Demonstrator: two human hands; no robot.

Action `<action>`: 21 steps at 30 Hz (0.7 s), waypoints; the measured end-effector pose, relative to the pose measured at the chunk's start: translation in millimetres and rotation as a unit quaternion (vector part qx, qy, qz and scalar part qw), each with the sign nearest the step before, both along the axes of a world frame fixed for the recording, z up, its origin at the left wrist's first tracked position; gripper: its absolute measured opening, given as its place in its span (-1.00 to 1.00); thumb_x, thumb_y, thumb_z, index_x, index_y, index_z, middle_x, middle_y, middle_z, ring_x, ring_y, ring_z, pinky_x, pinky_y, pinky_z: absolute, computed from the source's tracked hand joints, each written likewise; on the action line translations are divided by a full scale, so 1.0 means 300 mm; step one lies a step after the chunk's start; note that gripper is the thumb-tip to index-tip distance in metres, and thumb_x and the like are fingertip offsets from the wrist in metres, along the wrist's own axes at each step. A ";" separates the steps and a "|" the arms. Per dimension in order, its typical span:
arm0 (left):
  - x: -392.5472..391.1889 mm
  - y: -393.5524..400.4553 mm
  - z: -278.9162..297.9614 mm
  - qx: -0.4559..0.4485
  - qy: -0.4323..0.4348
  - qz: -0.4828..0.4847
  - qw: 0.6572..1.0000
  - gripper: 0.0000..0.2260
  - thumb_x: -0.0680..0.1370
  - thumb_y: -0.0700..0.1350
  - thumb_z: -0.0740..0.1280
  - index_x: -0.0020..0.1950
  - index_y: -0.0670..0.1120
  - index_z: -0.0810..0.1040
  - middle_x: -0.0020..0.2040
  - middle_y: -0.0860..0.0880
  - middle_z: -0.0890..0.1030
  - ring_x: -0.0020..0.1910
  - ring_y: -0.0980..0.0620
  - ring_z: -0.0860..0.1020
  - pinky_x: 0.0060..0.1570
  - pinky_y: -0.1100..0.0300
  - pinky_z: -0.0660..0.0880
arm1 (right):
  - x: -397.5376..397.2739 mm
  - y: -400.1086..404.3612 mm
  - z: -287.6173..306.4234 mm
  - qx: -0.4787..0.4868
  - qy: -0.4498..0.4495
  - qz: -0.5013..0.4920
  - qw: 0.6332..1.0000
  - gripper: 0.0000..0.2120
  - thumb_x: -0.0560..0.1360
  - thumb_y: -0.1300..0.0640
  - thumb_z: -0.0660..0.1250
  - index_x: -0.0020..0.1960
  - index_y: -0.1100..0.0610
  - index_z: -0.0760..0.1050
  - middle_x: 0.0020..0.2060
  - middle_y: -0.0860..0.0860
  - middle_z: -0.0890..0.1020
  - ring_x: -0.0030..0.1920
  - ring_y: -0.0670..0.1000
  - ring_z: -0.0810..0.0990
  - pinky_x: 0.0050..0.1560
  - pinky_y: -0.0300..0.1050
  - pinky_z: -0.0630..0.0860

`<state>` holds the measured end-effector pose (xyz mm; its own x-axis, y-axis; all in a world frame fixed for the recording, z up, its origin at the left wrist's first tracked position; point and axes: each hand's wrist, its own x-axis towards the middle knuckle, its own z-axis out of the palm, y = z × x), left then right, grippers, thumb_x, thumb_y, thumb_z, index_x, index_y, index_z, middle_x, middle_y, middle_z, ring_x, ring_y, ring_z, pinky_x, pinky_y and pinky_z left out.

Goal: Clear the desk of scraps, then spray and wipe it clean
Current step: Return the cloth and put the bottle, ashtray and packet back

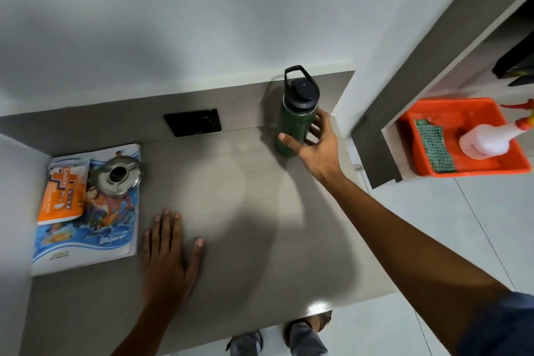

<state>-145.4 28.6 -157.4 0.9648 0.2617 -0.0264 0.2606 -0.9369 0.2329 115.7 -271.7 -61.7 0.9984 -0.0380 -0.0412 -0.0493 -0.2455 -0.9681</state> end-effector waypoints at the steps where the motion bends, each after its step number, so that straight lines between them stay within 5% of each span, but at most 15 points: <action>1: 0.000 -0.001 0.001 0.002 0.001 0.000 1.000 -0.25 0.69 0.31 0.07 0.78 -0.08 0.13 0.80 -0.08 0.09 0.80 -0.12 0.05 0.76 -0.19 0.07 | 0.013 -0.028 0.001 -0.005 -0.003 -0.009 1.000 -0.10 0.35 0.01 0.77 0.56 0.00 0.38 0.30 -0.20 0.62 0.30 -0.20 0.64 0.28 -0.17 0.68; 8: 0.004 -0.009 0.007 -0.004 0.008 0.004 1.000 -0.25 0.68 0.30 0.05 0.77 -0.10 0.15 0.80 -0.10 0.13 0.80 -0.14 0.07 0.76 -0.18 0.04 | 0.071 -0.149 0.005 -0.028 -0.001 -0.056 0.998 -0.10 0.34 -0.12 0.74 0.55 -0.02 0.38 0.23 -0.22 0.61 0.24 -0.21 0.64 0.10 -0.44 0.61; 12: 0.007 -0.002 -0.002 -0.006 0.002 0.005 1.000 -0.25 0.68 0.31 0.05 0.77 -0.09 0.15 0.80 -0.09 0.12 0.80 -0.13 0.06 0.76 -0.17 0.03 | 0.084 -0.169 -0.008 -0.030 -0.002 -0.063 0.998 -0.11 0.35 -0.12 0.74 0.54 -0.01 0.38 0.29 -0.12 0.63 0.30 -0.04 0.67 0.24 -0.18 0.67; 17: 0.003 0.000 -0.008 -0.009 -0.005 0.005 1.000 -0.25 0.68 0.30 0.06 0.77 -0.10 0.16 0.80 -0.09 0.12 0.80 -0.13 0.06 0.76 -0.17 0.04 | 0.073 -0.178 -0.029 -0.032 0.005 -0.055 0.998 -0.09 0.38 -0.13 0.73 0.58 0.00 0.34 0.26 -0.24 0.60 0.36 -0.04 0.63 0.18 -0.29 0.66; 21: 0.000 0.011 -0.026 -0.007 -0.009 0.004 1.000 -0.24 0.69 0.33 0.03 0.79 -0.07 0.09 0.81 -0.06 0.07 0.81 -0.10 0.02 0.76 -0.19 0.04 | 0.065 -0.167 -0.038 -0.042 0.007 -0.059 0.997 -0.08 0.41 -0.06 0.73 0.62 0.00 0.32 0.36 -0.09 0.60 0.41 -0.05 0.59 0.35 -0.05 0.66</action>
